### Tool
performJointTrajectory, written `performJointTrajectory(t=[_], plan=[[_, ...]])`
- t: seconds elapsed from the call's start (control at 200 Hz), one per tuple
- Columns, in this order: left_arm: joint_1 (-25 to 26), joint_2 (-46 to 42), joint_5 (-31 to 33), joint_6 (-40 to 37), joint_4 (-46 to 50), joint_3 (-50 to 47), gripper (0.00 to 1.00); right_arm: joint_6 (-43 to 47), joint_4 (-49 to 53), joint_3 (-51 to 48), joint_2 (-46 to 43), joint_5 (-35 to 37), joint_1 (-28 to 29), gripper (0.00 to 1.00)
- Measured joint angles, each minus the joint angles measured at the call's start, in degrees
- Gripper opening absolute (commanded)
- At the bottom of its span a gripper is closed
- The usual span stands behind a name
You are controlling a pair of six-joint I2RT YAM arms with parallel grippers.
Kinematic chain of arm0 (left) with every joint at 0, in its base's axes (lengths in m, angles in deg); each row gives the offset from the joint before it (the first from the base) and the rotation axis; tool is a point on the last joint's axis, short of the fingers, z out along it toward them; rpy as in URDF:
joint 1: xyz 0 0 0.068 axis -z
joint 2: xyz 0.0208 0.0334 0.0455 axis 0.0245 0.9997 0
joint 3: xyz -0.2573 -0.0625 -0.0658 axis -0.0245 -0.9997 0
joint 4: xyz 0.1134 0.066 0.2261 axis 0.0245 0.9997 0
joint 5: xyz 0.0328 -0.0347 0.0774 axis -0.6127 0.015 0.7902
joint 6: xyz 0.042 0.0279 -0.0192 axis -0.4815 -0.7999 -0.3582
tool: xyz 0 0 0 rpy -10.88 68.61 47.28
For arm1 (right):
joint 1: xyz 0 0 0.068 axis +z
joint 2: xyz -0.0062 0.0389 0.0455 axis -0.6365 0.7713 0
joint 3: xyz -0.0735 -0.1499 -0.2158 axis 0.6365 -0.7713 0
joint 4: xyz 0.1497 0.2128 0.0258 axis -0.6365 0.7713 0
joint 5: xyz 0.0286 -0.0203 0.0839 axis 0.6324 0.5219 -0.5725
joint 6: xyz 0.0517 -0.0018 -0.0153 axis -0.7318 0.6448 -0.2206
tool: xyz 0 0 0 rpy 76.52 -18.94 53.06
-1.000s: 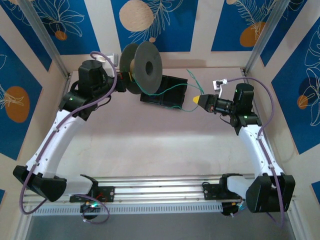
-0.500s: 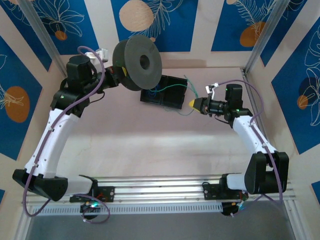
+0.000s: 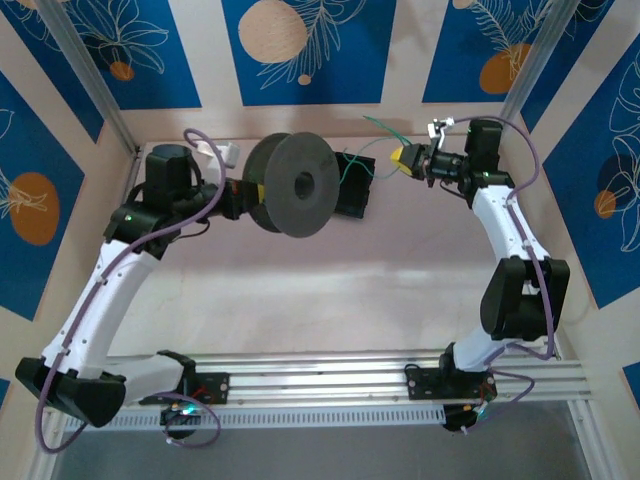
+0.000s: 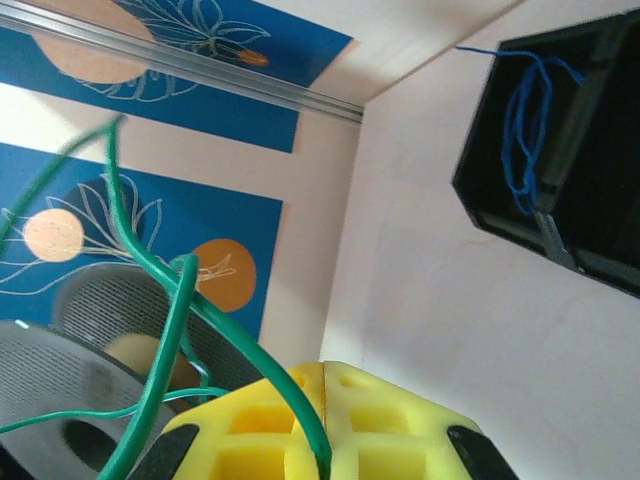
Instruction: Wrap the cables
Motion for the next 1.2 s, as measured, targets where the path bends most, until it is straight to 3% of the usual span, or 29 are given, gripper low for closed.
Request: performJointTrajectory(t=[0.225,0.6,0.905,1.195], plan=[[7.6,1.3,10.8,-8.5,2.5,-1.5,0.00,-7.7,-3.6,9.2,4.8,-6.5,2.3,0.00],[13.4,8.1,29.9,-15.3,1.2,-1.7,0.00,-18.5,-11.9,16.5,7.8,-11.4,12.3,0.00],[13.7,11.5,45.4,-9.7,1.6,1.1,0.00,-22.3,-18.1,16.0,7.8,-9.2,24.1,0.00],[13.4,13.1,55.5,0.3,3.4,4.4,0.00,-29.2,-30.2,3.4,4.6,-1.9,31.7,0.00]])
